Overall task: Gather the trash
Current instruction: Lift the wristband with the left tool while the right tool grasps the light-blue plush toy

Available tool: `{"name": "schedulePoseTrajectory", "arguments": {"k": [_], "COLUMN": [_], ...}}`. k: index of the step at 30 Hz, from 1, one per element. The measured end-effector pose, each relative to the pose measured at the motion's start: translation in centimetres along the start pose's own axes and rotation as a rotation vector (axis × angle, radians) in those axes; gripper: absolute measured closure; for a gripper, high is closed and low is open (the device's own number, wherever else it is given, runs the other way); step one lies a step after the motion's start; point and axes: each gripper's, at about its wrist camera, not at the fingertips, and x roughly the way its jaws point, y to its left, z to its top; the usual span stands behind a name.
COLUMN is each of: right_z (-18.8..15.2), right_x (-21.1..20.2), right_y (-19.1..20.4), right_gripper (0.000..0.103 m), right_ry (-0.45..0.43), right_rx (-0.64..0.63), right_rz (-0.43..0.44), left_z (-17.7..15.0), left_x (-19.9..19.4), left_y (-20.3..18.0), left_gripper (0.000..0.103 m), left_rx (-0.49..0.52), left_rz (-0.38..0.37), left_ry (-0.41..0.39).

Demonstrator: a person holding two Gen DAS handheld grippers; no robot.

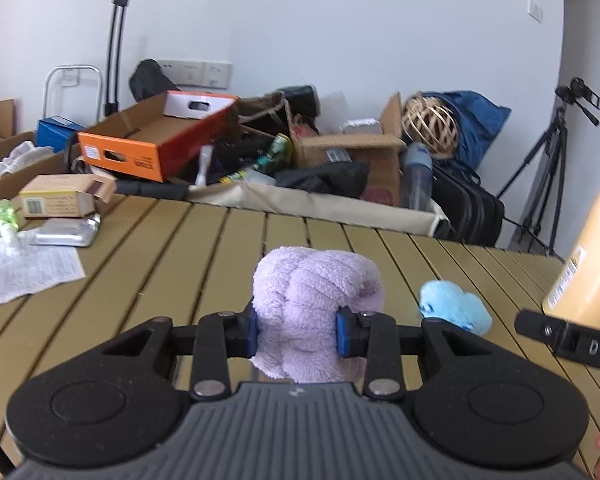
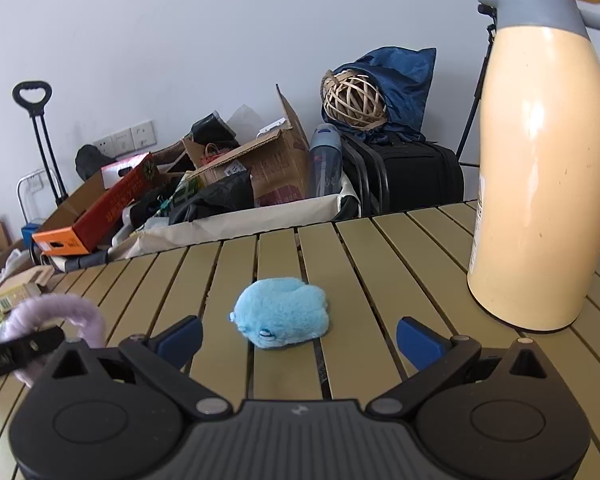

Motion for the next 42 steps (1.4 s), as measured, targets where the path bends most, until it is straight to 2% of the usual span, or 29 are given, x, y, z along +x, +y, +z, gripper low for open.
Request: {"name": "schedulePoseTrajectory", "arguments": {"k": [5, 10, 23, 29, 37, 42], "right_z": [0.8, 2.0, 2.6, 2.4, 2.0, 1.5], "right_x": [0.8, 2.8, 10.2, 12.4, 14.3, 14.7], "right_y": [1.4, 3.1, 3.9, 4.9, 4.5, 4.3], "right_gripper": [0.000, 0.000, 0.000, 0.000, 0.000, 0.006], "right_ry": [0.026, 0.056, 0.158, 0.169, 0.219, 0.221], "right_rx": [-0.047, -0.113, -0.066, -0.121, -0.101, -0.109], "right_rz": [-0.036, -0.080, -0.119, -0.152, -0.155, -0.150], "left_z": [0.9, 1.7, 2.4, 2.4, 2.4, 2.4], "left_x": [-0.8, -0.8, -0.2, 0.0, -0.1, -0.2], "left_y": [1.8, 3.7, 8.7, 9.5, 9.6, 9.7], "left_gripper": [0.069, 0.069, 0.069, 0.069, 0.069, 0.069], "left_rx": [-0.025, -0.056, -0.142, -0.154, -0.159, -0.158], "left_rz": [0.039, 0.075, 0.157, 0.161, 0.159, 0.156], "left_ry": [-0.033, -0.033, -0.013, -0.005, -0.006, -0.009]}}
